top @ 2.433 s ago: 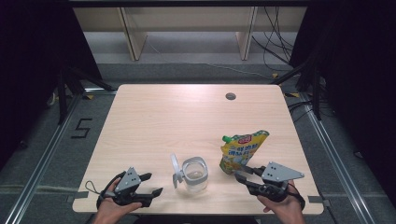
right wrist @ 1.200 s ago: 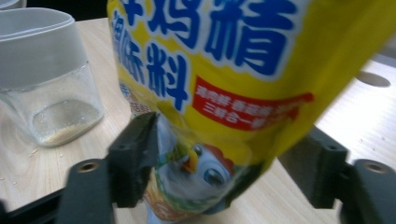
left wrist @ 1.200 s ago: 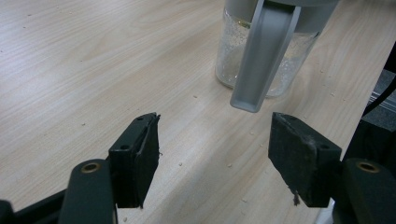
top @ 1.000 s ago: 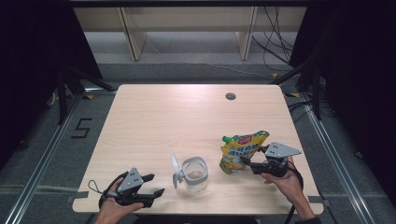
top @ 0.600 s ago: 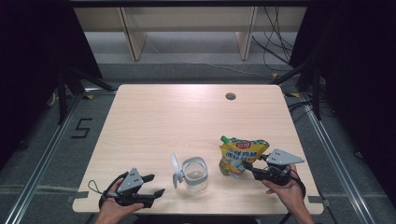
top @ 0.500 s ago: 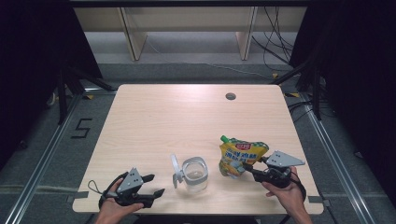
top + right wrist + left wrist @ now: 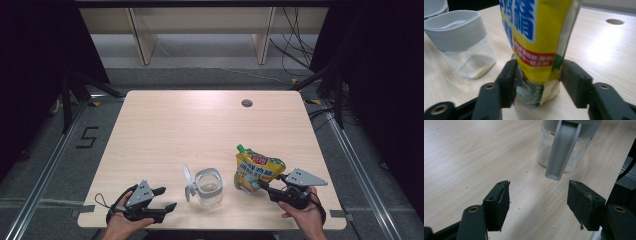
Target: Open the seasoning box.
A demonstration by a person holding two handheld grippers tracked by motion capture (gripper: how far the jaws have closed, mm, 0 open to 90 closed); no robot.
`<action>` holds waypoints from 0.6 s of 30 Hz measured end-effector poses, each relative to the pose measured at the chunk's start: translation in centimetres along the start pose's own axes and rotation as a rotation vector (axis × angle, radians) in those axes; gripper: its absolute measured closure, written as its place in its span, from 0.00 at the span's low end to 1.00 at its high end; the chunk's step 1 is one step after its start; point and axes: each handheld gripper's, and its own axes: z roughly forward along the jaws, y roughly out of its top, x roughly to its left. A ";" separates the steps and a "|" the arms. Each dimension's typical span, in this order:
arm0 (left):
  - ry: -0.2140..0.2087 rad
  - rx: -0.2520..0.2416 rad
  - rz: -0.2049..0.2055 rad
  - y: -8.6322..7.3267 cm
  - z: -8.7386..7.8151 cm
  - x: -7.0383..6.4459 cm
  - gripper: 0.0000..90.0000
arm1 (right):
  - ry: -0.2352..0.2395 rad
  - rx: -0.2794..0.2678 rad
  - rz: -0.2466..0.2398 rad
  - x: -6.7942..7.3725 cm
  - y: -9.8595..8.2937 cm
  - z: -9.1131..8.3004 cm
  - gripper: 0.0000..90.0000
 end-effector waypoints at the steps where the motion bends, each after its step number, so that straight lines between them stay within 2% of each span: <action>1: 0.004 -0.002 -0.036 0.0 0.0 -0.2 0.37 | 0.006 0.001 0.017 0.0 -0.4 0.3 0.50; 2: 0.004 -0.001 -0.036 0.0 0.0 -0.2 0.37 | -0.001 0.009 -0.004 -0.3 -0.4 0.4 0.50; 3: 0.010 0.004 -0.027 0.0 0.0 -0.1 0.36 | 0.014 0.010 0.033 0.0 -0.5 0.5 0.48; 6: 0.001 -0.012 -0.038 -0.1 0.2 -0.2 0.36 | 0.023 -0.002 -0.018 -0.4 -0.6 0.8 0.44; 7: -0.001 -0.015 -0.008 0.0 0.3 0.0 0.35 | 0.036 -0.019 -0.018 -0.5 -0.7 1.1 0.43; 8: -0.002 -0.011 -0.020 0.0 0.3 -0.1 0.35 | 0.038 -0.011 -0.003 -0.3 -0.7 1.1 0.43; 9: 0.003 0.009 0.003 0.0 0.2 0.0 0.35 | 0.038 -0.007 0.014 -0.3 -0.8 1.3 0.41; 10: 0.007 0.004 -0.014 0.0 0.3 -0.2 0.35 | 0.046 -0.034 -0.025 -0.6 -0.8 1.7 0.40; 11: -0.002 0.011 -0.029 -0.1 0.3 -0.3 0.35 | 0.049 -0.025 -0.015 -0.6 -0.9 1.8 0.39; 13: -0.005 0.000 -0.032 0.0 0.4 -0.3 0.35 | 0.063 -0.034 0.002 -0.7 -0.9 2.1 0.39; 14: -0.008 -0.017 -0.038 -0.1 0.5 -0.4 0.35 | 0.059 -0.075 0.015 -0.6 -1.0 2.4 0.39; 15: 0.000 0.002 0.001 0.0 0.4 -0.2 0.35 | 0.047 -0.049 -0.017 -0.8 -1.0 2.5 0.37; 16: -0.007 -0.010 -0.015 0.0 0.5 -0.3 0.35 | 0.046 -0.047 -0.027 -0.8 -1.0 2.6 0.35; 17: -0.006 -0.001 -0.006 0.0 0.4 -0.2 0.35 | 0.048 -0.059 -0.047 -0.8 -1.1 2.8 0.34; 18: -0.006 0.000 -0.005 0.0 0.4 -0.2 0.35 | 0.056 -0.047 -0.016 -0.5 -1.2 2.9 0.33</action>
